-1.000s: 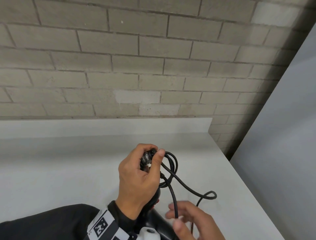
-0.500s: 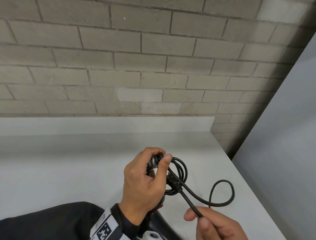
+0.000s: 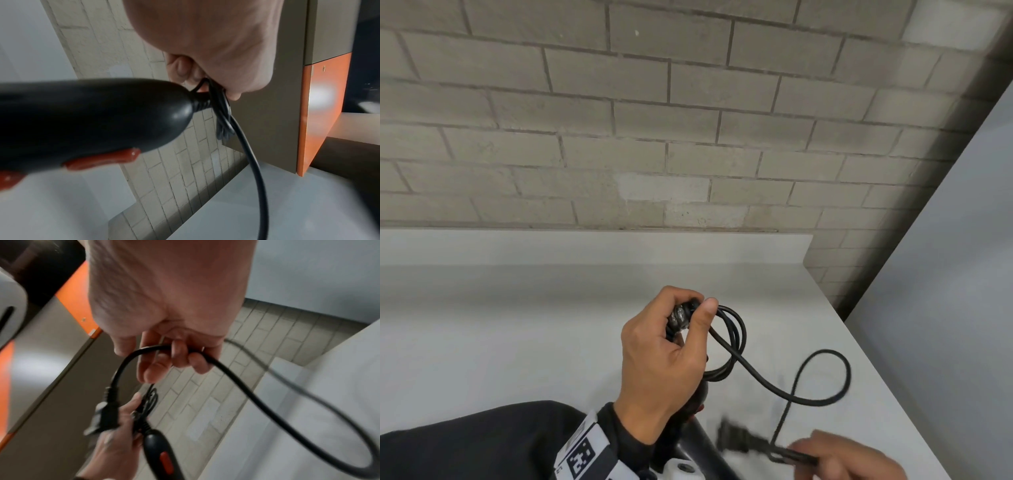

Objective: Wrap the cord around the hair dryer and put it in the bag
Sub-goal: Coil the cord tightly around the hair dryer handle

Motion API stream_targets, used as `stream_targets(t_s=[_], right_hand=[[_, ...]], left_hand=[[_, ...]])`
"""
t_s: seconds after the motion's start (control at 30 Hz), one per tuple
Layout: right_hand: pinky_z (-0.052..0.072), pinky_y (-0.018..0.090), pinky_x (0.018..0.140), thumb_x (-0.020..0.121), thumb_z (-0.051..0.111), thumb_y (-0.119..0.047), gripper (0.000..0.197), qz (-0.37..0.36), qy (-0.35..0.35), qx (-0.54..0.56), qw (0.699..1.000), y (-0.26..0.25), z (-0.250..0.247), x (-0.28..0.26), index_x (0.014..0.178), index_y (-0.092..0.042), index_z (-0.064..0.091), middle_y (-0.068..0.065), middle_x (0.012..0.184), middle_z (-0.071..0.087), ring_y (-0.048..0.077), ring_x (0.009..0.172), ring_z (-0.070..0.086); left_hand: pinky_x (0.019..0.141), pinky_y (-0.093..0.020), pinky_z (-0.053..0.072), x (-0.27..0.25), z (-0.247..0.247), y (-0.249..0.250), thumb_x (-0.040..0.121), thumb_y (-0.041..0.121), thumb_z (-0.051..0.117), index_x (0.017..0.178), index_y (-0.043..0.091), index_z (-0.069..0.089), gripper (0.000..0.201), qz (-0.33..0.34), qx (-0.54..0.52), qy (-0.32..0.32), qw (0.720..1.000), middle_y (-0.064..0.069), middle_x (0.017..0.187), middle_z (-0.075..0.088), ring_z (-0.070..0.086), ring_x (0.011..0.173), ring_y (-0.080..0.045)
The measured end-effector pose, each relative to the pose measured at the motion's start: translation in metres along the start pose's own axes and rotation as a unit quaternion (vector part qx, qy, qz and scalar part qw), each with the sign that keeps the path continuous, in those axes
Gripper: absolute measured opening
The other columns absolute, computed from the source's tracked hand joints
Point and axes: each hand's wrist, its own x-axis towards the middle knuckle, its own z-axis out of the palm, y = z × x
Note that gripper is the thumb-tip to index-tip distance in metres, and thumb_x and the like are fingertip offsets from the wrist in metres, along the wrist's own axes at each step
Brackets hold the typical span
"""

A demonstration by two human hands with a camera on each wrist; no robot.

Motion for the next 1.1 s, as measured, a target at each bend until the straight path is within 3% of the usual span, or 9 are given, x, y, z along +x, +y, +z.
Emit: stream_targets(t_s=[0.07,0.17,0.3,0.53,0.63,0.7,0.8,0.93,1.1], right_hand=[[0.047,0.018,0.047,0.078,0.069,-0.031,0.011,-0.044,0.125,-0.054,0.99,0.019,-0.004,-0.004,0.073,-0.031,0.078,-0.004,0.049,0.063,0.012,0.042,0.059],[0.04,0.013,0.044,0.07,0.085,-0.005,0.03,-0.005,0.194,-0.12,0.974,0.044,-0.009,0.0,0.057,-0.028,0.073,-0.006,0.043,0.056,0.004,0.038,0.046],[0.043,0.009,0.056,0.071,0.074,-0.041,0.007,-0.052,0.195,-0.179,0.963,0.056,-0.008,0.009,0.076,-0.042,0.069,-0.019,0.062,0.065,0.0,0.06,0.054],[0.038,0.007,0.082,0.077,0.068,-0.056,0.046,-0.194,0.319,-0.179,0.91,0.016,0.032,0.025,0.076,-0.011,0.059,0.001,0.081,0.056,-0.004,0.089,0.051],[0.035,0.005,0.094,0.079,0.064,-0.056,0.047,-0.182,0.297,-0.156,0.924,0.009,0.045,0.032,0.105,-0.017,0.057,0.001,0.103,0.06,0.004,0.106,0.055],[0.038,0.002,0.085,0.081,0.061,-0.042,0.033,-0.169,0.254,-0.147,0.941,0.009,0.049,0.036,0.111,-0.032,0.055,-0.015,0.101,0.061,-0.002,0.097,0.059],[0.045,0.008,0.073,0.087,0.06,-0.027,0.016,-0.24,0.203,-0.215,0.925,0.008,0.044,0.043,0.103,-0.024,0.063,-0.007,0.088,0.062,-0.002,0.083,0.058],[0.047,0.027,0.07,0.087,0.066,-0.019,0.019,-0.322,0.196,-0.274,0.884,-0.011,0.028,0.056,0.088,-0.002,0.075,0.006,0.08,0.063,0.023,0.071,0.061],[0.045,0.017,0.073,0.089,0.064,-0.02,0.014,-0.315,0.178,-0.204,0.91,-0.054,0.013,0.076,0.089,-0.008,0.073,-0.001,0.083,0.061,0.01,0.079,0.06]], left_hand=[[0.05,-0.018,0.041,0.001,-0.001,-0.002,0.089,0.041,0.062,0.084,0.017,0.068,0.025,0.001,0.001,0.006,1.0,0.008,0.067,0.061,0.053,0.053,-0.016],[0.051,-0.021,0.043,0.001,-0.002,-0.003,0.089,0.041,0.062,0.085,0.017,0.068,0.026,0.001,-0.001,0.012,1.0,0.007,0.068,0.062,0.055,0.056,-0.017],[0.052,-0.019,0.043,-0.001,0.001,-0.001,0.089,0.041,0.062,0.085,0.016,0.068,0.026,0.001,-0.004,0.003,1.0,0.008,0.069,0.063,0.056,0.057,-0.017],[0.056,-0.011,0.04,-0.005,0.005,0.002,0.089,0.041,0.062,0.085,0.015,0.069,0.028,0.003,0.002,-0.007,1.0,0.013,0.066,0.061,0.057,0.058,-0.012],[0.055,-0.014,0.041,-0.006,0.004,0.003,0.09,0.041,0.061,0.086,0.016,0.068,0.027,0.004,0.007,-0.007,1.0,0.012,0.066,0.061,0.056,0.057,-0.012],[0.056,-0.012,0.04,-0.006,0.003,0.003,0.09,0.041,0.061,0.086,0.016,0.068,0.026,0.008,0.012,-0.007,1.0,0.013,0.066,0.06,0.055,0.057,-0.01],[0.057,-0.011,0.039,-0.005,0.002,0.002,0.091,0.04,0.061,0.087,0.015,0.068,0.027,0.013,0.02,-0.007,1.0,0.014,0.067,0.059,0.054,0.057,-0.009],[0.056,-0.013,0.039,-0.004,0.0,-0.001,0.092,0.039,0.06,0.087,0.015,0.069,0.027,0.019,0.019,-0.008,1.0,0.014,0.067,0.06,0.053,0.056,-0.011],[0.063,-0.012,0.043,-0.005,0.001,0.002,0.094,0.033,0.057,0.085,0.013,0.07,0.026,0.065,0.013,-0.025,0.997,0.013,0.076,0.065,0.059,0.067,-0.004]])
